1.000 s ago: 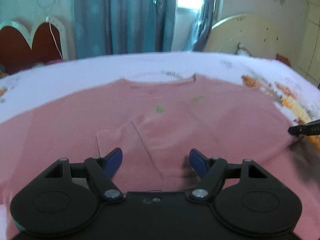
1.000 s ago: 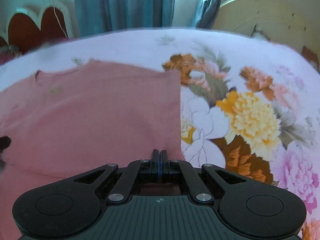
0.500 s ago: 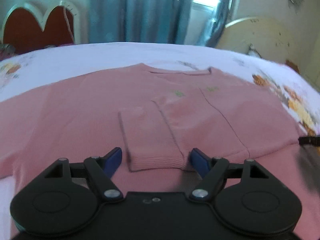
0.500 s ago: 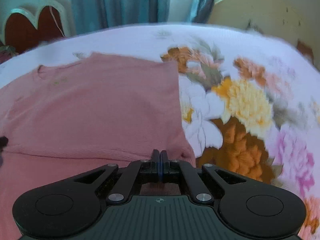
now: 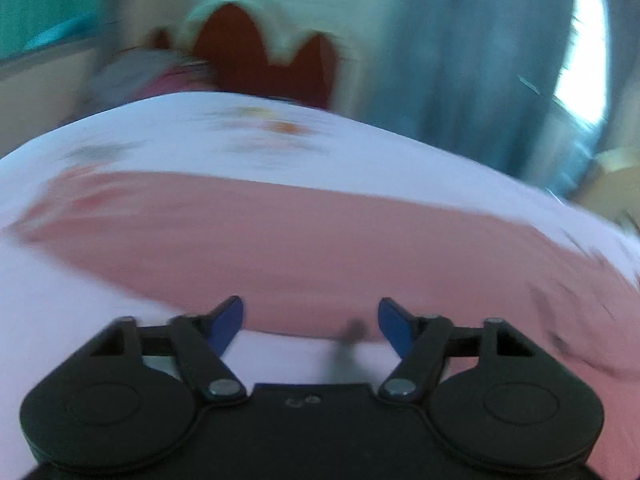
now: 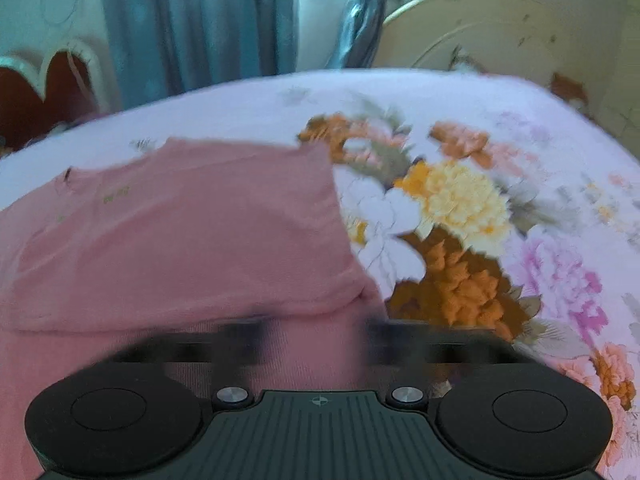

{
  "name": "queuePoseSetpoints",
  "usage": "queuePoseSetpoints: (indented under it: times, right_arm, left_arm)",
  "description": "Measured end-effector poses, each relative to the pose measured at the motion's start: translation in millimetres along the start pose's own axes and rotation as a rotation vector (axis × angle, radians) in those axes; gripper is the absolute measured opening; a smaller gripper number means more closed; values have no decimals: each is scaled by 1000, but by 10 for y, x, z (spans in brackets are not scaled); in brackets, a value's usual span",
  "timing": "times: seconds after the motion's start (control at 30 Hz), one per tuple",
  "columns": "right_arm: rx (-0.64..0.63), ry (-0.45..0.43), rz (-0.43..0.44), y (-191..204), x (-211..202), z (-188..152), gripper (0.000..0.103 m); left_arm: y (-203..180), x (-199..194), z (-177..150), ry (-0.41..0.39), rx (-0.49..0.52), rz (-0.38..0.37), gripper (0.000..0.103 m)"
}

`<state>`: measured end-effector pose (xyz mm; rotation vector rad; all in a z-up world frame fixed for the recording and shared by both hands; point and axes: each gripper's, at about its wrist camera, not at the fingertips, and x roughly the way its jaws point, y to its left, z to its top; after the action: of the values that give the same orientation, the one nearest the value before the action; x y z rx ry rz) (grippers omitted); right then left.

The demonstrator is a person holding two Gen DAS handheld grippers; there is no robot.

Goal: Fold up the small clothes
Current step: 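Grasp the other sleeve cuff with the left tool, then fold the sleeve and side with the left tool over the body, release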

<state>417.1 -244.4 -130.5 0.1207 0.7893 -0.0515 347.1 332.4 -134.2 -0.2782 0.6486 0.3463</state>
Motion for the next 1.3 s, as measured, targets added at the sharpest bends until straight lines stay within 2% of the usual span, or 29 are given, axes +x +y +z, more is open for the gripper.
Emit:
queuePoseSetpoints:
  times: [0.03, 0.07, 0.13, 0.17, 0.2, 0.23, 0.27, 0.3, 0.4, 0.5, 0.53, 0.57, 0.63, 0.7, 0.8, 1.03, 1.23, 1.3]
  right_arm:
    - [-5, 3, 18, 38, -15, 14, 83]
    - [-7, 3, 48, 77, -27, 32, 83]
    - [-15, -18, 65, 171, -64, 62, 79]
    - [-15, -24, 72, 223, -76, 79, 74]
    - [-9, -18, 73, 263, -67, 96, 65]
    - [0, -10, 66, 300, -52, 113, 60]
    - [15, 0, 60, 328, -36, 129, 60]
    - [33, 8, 62, 341, -24, 144, 60]
    - [68, 35, 70, 379, -8, 196, 60]
    - [55, 30, 62, 404, -29, 246, 60]
    - [52, 27, 60, 410, -47, 269, 60]
    - [51, 23, 59, 407, -59, 286, 60]
    - [54, 16, 60, 392, -82, 320, 60]
    - [63, 12, 61, 348, -103, 337, 60]
    - [82, 12, 62, 261, -103, 328, 60]
    - [120, 16, 106, 79, -8, 289, 60]
    - [162, 12, 160, -152, -4, 305, 60]
    - [179, 9, 171, -271, -23, 321, 60]
  left_arm:
    - [310, -1, 54, 5, -69, 37, 0]
    - [589, 0, 91, -3, -143, 76, 3]
    - [1030, 6, 163, -31, -248, 128, 1]
    - [1245, 47, 203, -26, -292, 144, 15]
    - [1414, 93, 229, -12, -340, 147, 28]
    - [1569, 159, 246, 0, -407, 118, 45]
    - [1710, 198, 238, -18, -480, 40, 60]
    - [1813, 229, 243, -43, -537, -21, 63]
    - [1870, 369, 306, -71, -591, -55, 64]
    - [1870, 407, 309, -108, -612, -52, 55]
    - [1864, 416, 313, -111, -614, -31, 28]
    - [1894, 467, 336, -103, -616, -14, 7]
    - [1825, 448, 343, -124, -589, 19, 7]
    - [1590, 368, 402, -169, -487, 24, 7]
    - [1094, 253, 488, -193, -352, -63, 7]
    - [-698, 194, 532, -93, -7, -313, 7]
    - [-2209, 161, 268, -15, 186, -468, 7]
    - [-2669, 170, 128, 1, 284, -502, 7]
